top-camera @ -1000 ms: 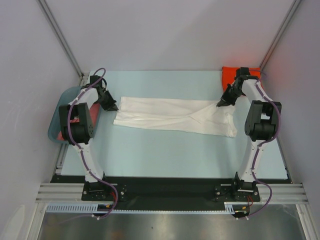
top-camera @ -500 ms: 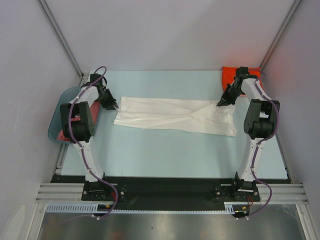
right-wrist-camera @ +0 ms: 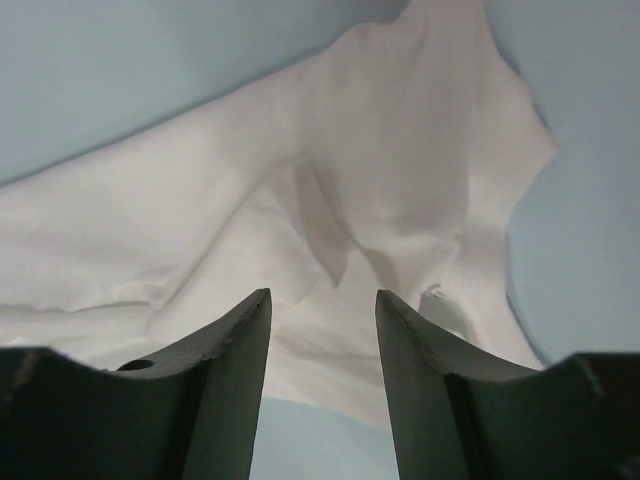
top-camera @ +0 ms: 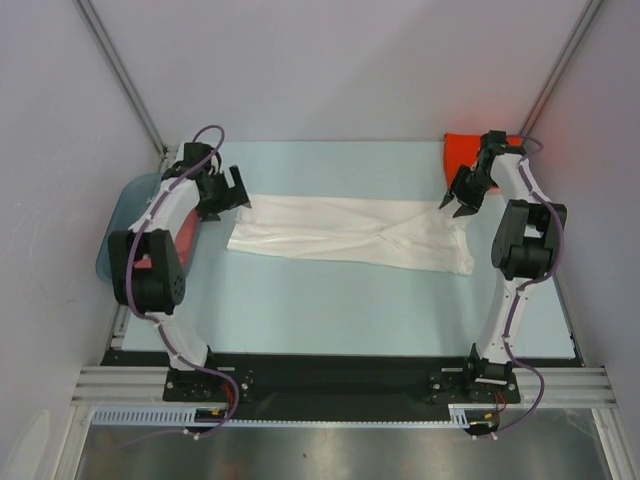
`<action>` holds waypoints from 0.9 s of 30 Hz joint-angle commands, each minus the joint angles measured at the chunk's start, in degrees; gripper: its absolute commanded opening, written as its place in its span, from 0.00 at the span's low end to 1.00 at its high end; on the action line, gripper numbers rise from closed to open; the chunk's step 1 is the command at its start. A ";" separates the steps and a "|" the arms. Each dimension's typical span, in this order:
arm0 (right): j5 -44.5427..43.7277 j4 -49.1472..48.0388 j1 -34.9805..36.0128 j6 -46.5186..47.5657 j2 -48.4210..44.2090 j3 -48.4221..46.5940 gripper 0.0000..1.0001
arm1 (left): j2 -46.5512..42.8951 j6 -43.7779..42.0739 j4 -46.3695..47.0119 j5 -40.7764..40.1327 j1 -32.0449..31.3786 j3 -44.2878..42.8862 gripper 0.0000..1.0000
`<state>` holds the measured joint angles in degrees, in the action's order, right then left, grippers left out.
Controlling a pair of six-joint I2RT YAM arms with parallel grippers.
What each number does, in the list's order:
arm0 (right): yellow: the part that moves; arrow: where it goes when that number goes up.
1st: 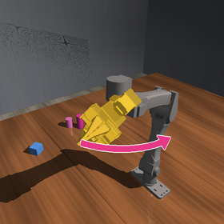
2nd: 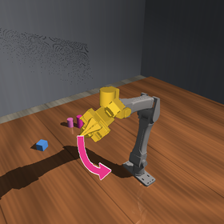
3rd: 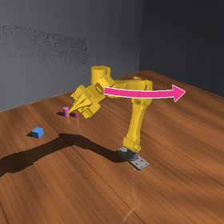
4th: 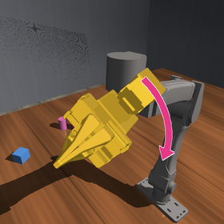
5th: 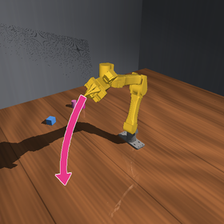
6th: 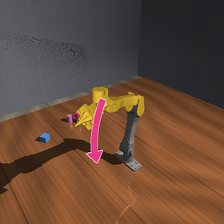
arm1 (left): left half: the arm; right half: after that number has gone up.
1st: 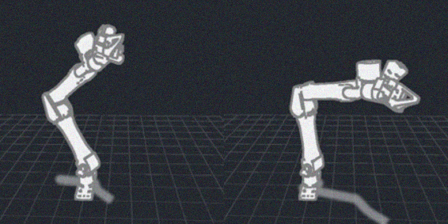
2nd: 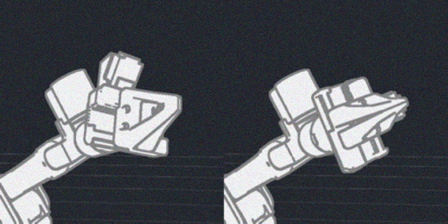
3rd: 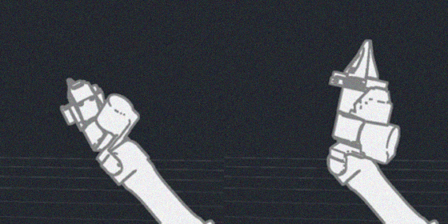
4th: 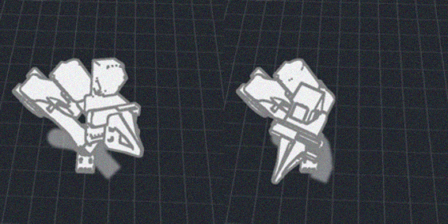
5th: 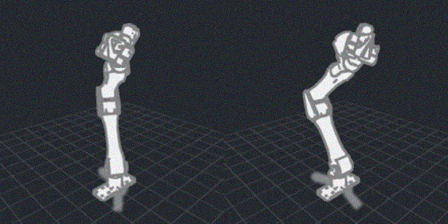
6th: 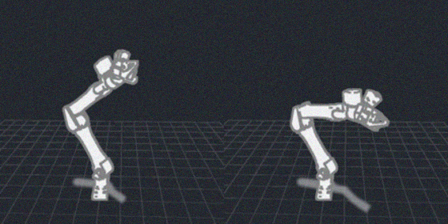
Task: Fold and stack the t-shirts
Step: Fold the tshirt
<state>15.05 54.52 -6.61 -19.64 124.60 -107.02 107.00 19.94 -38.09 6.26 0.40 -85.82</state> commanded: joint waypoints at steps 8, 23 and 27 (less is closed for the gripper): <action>2.96 -1.95 3.18 1.36 -18.59 13.75 0.54 | -13.93 -2.36 5.39 6.48 -3.99 10.15 1.00; 9.12 -19.62 19.33 -10.40 -22.12 29.76 0.03 | -8.39 -2.45 9.69 2.79 -11.83 15.07 0.24; 5.89 -24.11 24.17 -13.49 -17.73 28.45 0.02 | -4.71 -2.63 11.36 3.49 -11.66 16.12 0.25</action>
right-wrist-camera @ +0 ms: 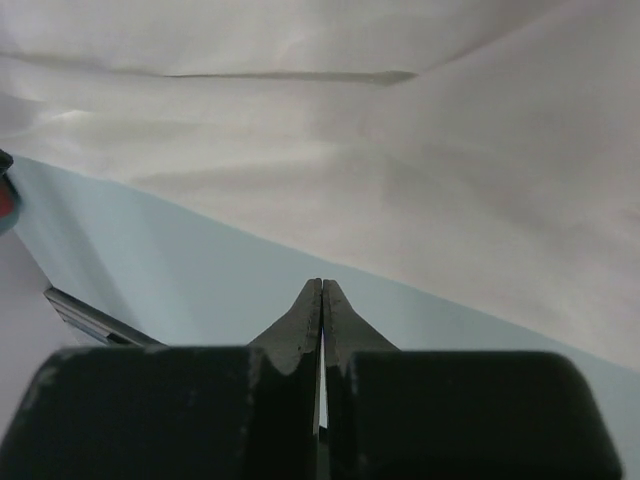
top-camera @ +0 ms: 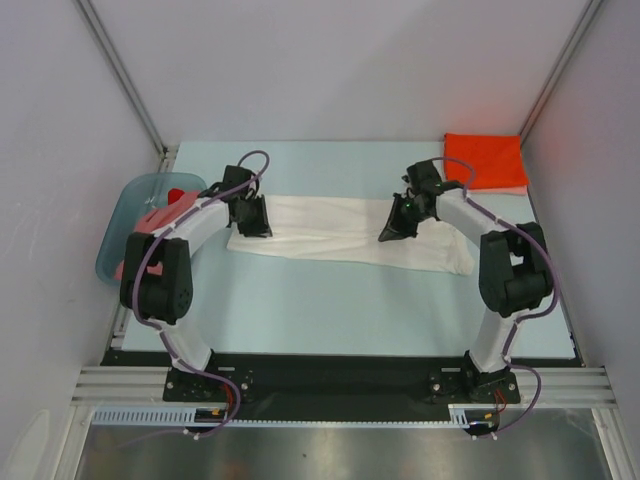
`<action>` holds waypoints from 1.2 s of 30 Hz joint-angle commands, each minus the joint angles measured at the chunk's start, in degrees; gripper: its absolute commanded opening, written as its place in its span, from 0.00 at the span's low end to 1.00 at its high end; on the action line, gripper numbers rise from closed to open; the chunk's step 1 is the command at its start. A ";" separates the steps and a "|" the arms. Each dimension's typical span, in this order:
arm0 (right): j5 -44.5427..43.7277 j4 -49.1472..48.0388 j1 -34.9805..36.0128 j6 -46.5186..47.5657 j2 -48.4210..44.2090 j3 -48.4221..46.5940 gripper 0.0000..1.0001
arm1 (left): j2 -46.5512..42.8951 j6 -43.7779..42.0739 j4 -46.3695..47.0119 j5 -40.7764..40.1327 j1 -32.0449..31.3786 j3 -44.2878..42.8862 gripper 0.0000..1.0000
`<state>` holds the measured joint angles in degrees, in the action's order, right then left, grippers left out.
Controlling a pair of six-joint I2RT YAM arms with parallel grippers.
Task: Fold and stack the t-shirts
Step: Fold the tshirt
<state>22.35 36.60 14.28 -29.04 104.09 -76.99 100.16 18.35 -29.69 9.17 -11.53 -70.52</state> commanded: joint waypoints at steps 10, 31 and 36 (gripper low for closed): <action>-7.84 -9.18 7.42 -6.73 13.23 -7.64 0.00 | 7.94 -0.77 4.12 1.20 2.65 -0.40 0.25; -13.30 1.27 5.40 -4.99 31.00 -39.10 0.01 | 5.76 -1.30 2.71 -0.03 5.73 1.35 0.24; -16.54 4.79 5.93 1.51 23.82 -39.82 0.02 | -3.10 -1.82 1.22 -2.22 5.73 -0.84 0.37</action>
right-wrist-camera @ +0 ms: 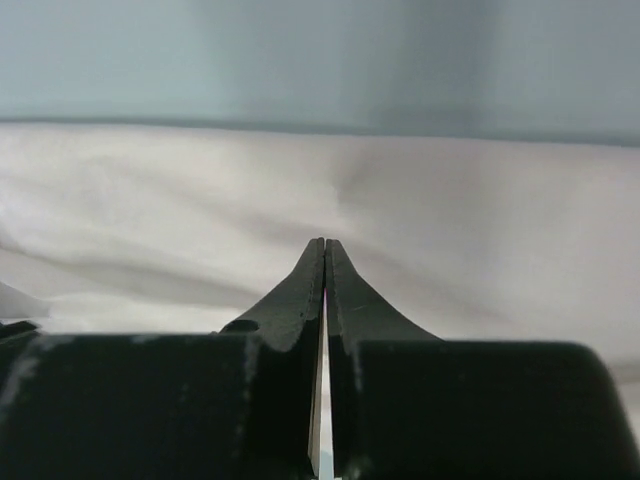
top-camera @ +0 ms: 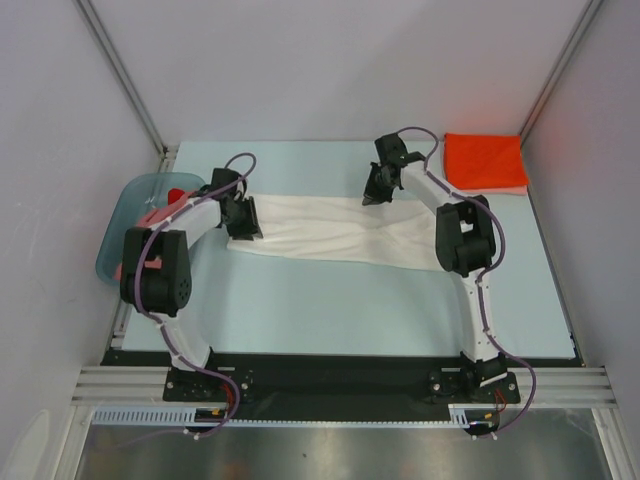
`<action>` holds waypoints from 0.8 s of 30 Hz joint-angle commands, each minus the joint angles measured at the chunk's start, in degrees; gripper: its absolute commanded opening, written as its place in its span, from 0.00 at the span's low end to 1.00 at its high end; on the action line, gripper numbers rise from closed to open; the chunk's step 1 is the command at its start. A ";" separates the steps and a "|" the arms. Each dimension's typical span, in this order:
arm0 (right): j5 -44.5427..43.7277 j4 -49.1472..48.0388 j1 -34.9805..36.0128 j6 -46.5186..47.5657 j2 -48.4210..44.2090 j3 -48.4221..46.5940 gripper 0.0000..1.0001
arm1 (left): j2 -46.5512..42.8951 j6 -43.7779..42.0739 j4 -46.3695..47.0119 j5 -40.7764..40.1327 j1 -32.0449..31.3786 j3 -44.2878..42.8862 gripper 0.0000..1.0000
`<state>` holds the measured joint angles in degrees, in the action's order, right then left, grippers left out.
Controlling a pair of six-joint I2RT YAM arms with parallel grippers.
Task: Fold and stack the t-shirts
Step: Fold the tshirt
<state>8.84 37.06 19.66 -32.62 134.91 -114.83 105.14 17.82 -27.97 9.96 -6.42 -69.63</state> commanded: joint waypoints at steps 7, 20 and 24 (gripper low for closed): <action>-5.33 4.78 -0.06 10.12 -20.90 11.62 0.09 | -10.92 -1.13 -1.57 -2.66 0.18 -3.94 0.68; -1.11 -0.23 -11.74 8.62 -42.52 44.33 0.26 | -3.48 -1.83 0.81 0.50 -3.34 -7.45 1.00; 0.21 -0.58 -15.70 9.33 -44.90 49.16 0.27 | 0.84 -0.95 1.42 1.12 -3.60 -8.25 1.00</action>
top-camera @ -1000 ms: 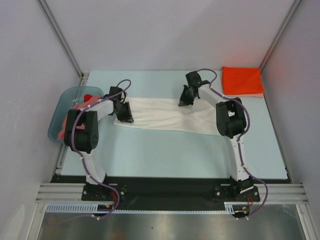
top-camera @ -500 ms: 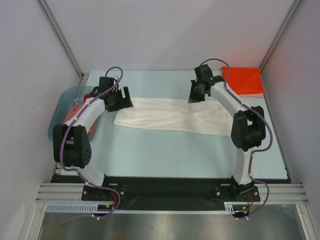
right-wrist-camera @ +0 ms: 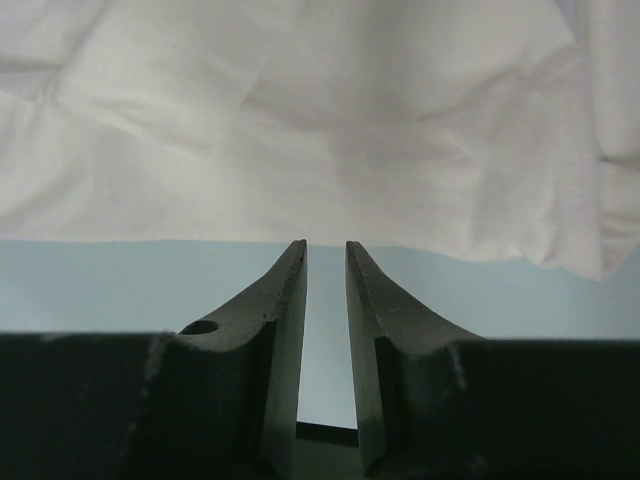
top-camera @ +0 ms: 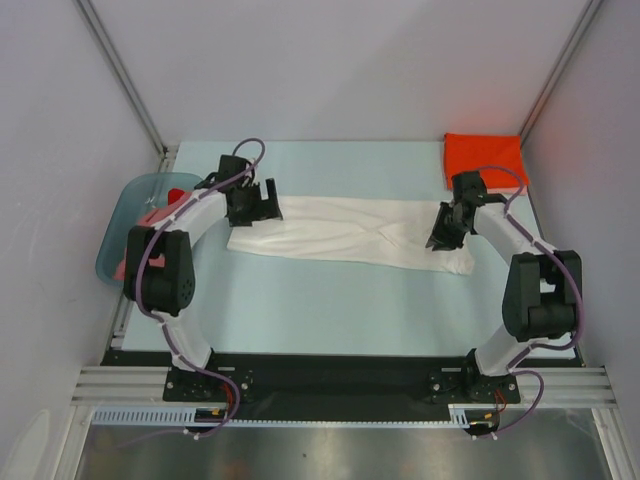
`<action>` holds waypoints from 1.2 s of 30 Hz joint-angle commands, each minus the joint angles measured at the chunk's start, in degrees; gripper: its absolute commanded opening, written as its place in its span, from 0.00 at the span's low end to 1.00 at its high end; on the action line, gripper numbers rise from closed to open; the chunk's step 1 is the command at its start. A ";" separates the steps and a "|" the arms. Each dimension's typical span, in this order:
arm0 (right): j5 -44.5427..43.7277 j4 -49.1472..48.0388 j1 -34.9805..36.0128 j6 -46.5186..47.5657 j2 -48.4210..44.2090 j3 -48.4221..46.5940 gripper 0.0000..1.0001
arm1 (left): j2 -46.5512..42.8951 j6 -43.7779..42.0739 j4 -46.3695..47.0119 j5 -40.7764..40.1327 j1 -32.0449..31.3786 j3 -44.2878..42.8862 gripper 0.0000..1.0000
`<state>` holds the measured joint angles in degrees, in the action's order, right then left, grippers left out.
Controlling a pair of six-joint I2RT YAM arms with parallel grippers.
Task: Fold and stack the t-shirts
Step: Fold the tshirt
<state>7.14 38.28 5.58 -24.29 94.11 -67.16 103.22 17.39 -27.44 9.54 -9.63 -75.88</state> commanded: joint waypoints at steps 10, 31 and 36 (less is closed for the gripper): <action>8.24 -7.25 -2.86 0.22 2.29 1.94 0.24 | 13.22 -0.60 2.13 1.88 1.01 -7.17 1.00; 3.06 0.82 -8.31 -1.63 1.46 -5.27 0.59 | -1.06 2.03 -1.83 -7.79 -0.39 -0.17 1.00; 5.69 2.59 -10.85 -3.74 -5.85 1.83 0.66 | -6.36 5.55 -4.37 -5.24 -0.13 3.54 1.00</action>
<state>11.92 37.63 -4.14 -26.55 93.30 -68.95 101.80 20.14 -29.95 4.78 -9.63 -73.52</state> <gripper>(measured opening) 0.657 0.996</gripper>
